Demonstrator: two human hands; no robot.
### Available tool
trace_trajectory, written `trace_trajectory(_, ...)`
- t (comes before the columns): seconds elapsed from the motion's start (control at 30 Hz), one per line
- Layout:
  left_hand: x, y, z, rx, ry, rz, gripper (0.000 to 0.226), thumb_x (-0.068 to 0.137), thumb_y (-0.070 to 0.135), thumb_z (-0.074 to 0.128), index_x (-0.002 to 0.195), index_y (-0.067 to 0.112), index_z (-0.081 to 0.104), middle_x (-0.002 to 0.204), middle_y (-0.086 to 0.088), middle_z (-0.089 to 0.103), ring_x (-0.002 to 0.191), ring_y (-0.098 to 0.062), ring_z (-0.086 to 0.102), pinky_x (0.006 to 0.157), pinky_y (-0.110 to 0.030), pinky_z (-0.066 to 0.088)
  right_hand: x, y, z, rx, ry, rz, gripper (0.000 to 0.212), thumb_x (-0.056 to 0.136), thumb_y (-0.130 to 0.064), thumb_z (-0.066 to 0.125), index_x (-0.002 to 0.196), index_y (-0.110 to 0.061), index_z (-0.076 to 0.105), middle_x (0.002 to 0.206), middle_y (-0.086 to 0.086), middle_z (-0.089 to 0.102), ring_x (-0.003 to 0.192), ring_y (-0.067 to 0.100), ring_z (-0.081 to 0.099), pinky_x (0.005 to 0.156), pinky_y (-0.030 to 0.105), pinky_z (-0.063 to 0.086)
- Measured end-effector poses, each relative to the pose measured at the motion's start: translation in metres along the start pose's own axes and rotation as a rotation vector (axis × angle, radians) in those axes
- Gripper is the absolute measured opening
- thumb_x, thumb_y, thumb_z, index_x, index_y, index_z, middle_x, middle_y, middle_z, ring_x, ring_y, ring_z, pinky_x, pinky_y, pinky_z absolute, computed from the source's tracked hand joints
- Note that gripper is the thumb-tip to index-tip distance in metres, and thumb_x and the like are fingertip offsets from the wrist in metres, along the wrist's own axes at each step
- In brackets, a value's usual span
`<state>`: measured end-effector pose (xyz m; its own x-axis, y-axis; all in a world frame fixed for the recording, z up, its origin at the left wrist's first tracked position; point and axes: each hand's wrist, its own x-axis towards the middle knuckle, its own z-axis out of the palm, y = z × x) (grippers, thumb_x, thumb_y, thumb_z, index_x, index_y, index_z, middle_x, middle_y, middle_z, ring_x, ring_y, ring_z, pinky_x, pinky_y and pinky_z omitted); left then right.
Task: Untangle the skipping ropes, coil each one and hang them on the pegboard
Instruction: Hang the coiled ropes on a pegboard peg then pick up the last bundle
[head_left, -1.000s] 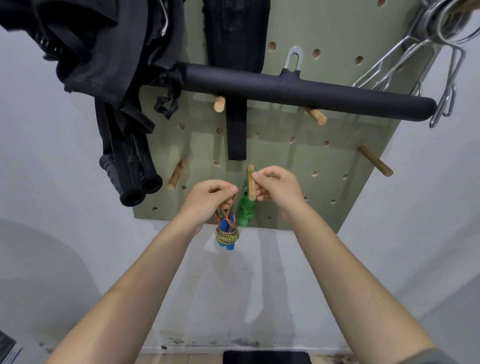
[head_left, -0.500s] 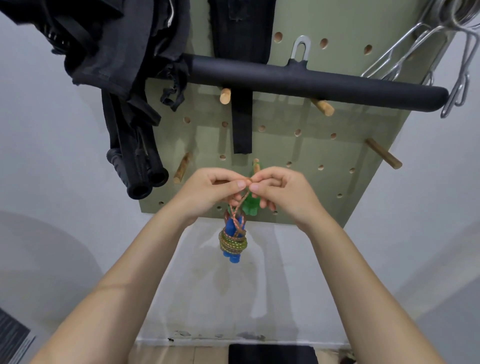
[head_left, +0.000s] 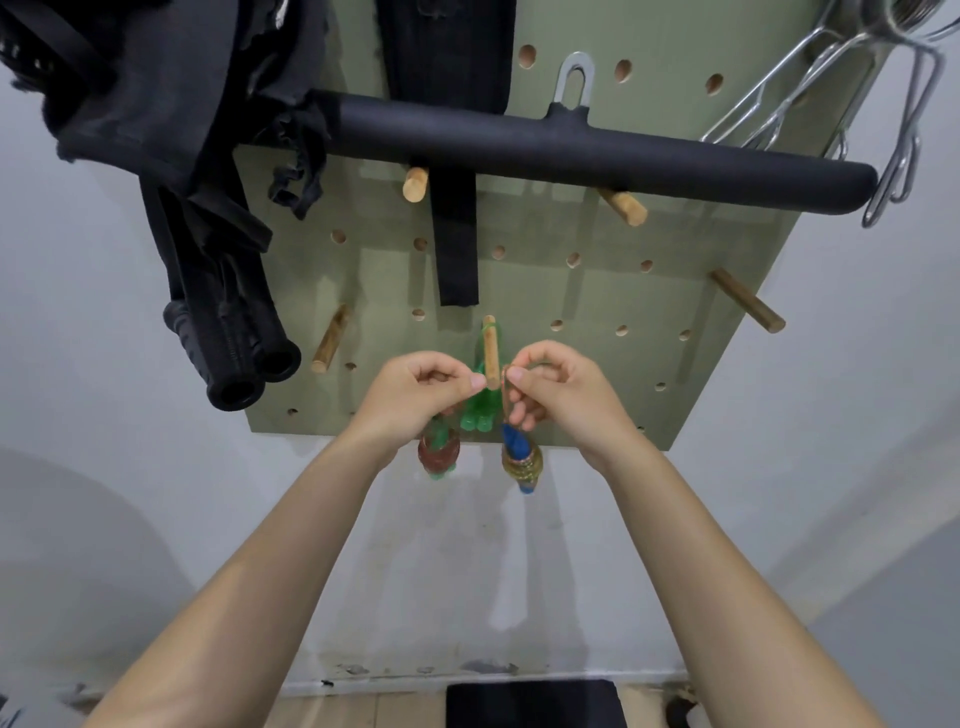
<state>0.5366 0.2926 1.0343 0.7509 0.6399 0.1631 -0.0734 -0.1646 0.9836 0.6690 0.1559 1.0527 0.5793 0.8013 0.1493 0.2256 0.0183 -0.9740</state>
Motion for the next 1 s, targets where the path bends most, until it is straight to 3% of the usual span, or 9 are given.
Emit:
trace_trajectory(0.17,0.009,-0.001,0.007,0.053,-0.026,0.034,0.019,0.070,0.018,0.088,0.074,0.017,0.070,0.071,0.001,0.061,0.060,-0.003,0.052,0.059,-0.014,0.046,0.009,-0.008,0.002,-0.025,-0.024,-0.056,0.003,0.091,-0.008,0.065,0.089,-0.007,0.064,0.069,0.016,0.061,0.052,0.017,0.055,0.048,0.026,0.045)
trace_trajectory(0.3,0.009,-0.004,0.006,0.016,-0.018,0.083,0.016,0.072,0.011,0.086,0.075,0.017,0.072,0.073,-0.002,0.063,0.065,-0.005,0.054,0.063,-0.014,0.048,0.010,-0.006,-0.001,-0.069,-0.069,-0.040,0.005,0.086,-0.010,0.072,0.082,-0.010,0.069,0.066,0.005,0.061,0.055,0.014,0.055,0.050,0.026,0.046)
trace_trajectory(0.4,0.010,-0.006,0.004,0.025,-0.015,0.065,0.010,0.078,0.011,0.082,0.078,0.017,0.073,0.075,-0.004,0.067,0.068,-0.010,0.057,0.061,-0.015,0.048,0.012,-0.003,-0.001,-0.044,-0.074,-0.022,0.006,0.086,-0.009,0.073,0.081,-0.011,0.069,0.070,0.006,0.063,0.057,0.014,0.056,0.051,0.026,0.048)
trace_trajectory(0.6,0.021,-0.004,-0.001,0.011,-0.065,0.036,0.009,0.080,0.010,0.080,0.078,0.017,0.075,0.066,0.011,0.072,0.061,0.004,0.063,0.058,-0.008,0.045,0.023,-0.003,-0.008,-0.070,-0.053,-0.005,0.006,0.091,-0.006,0.066,0.085,-0.007,0.066,0.065,0.011,0.057,0.050,0.015,0.051,0.049,0.026,0.046)
trace_trajectory(0.7,0.032,-0.005,-0.001,0.032,-0.039,0.020,0.007,0.082,0.012,0.079,0.080,0.017,0.075,0.068,0.009,0.072,0.062,0.001,0.061,0.062,-0.012,0.048,0.031,-0.004,-0.008,-0.052,-0.079,0.061,0.003,0.093,-0.007,0.063,0.089,-0.007,0.063,0.067,0.009,0.062,0.050,0.017,0.054,0.049,0.026,0.048)
trace_trajectory(0.83,0.048,-0.003,0.003,0.027,0.004,0.007,0.004,0.086,0.011,0.075,0.084,0.015,0.075,0.075,0.000,0.072,0.063,-0.008,0.060,0.068,-0.020,0.052,0.052,-0.008,-0.001,-0.022,0.013,0.089,0.004,0.094,-0.006,0.061,0.096,-0.003,0.062,0.072,0.013,0.067,0.055,0.020,0.063,0.056,0.029,0.054)
trace_trajectory(1.0,0.064,-0.003,0.005,0.000,0.053,-0.023,0.002,0.086,0.010,0.075,0.088,0.010,0.075,0.073,-0.003,0.072,0.060,-0.006,0.061,0.062,-0.018,0.051,0.066,-0.008,0.001,0.010,0.078,0.102,0.012,0.092,-0.005,0.064,0.100,0.003,0.064,0.076,0.015,0.071,0.059,0.018,0.068,0.061,0.027,0.059)
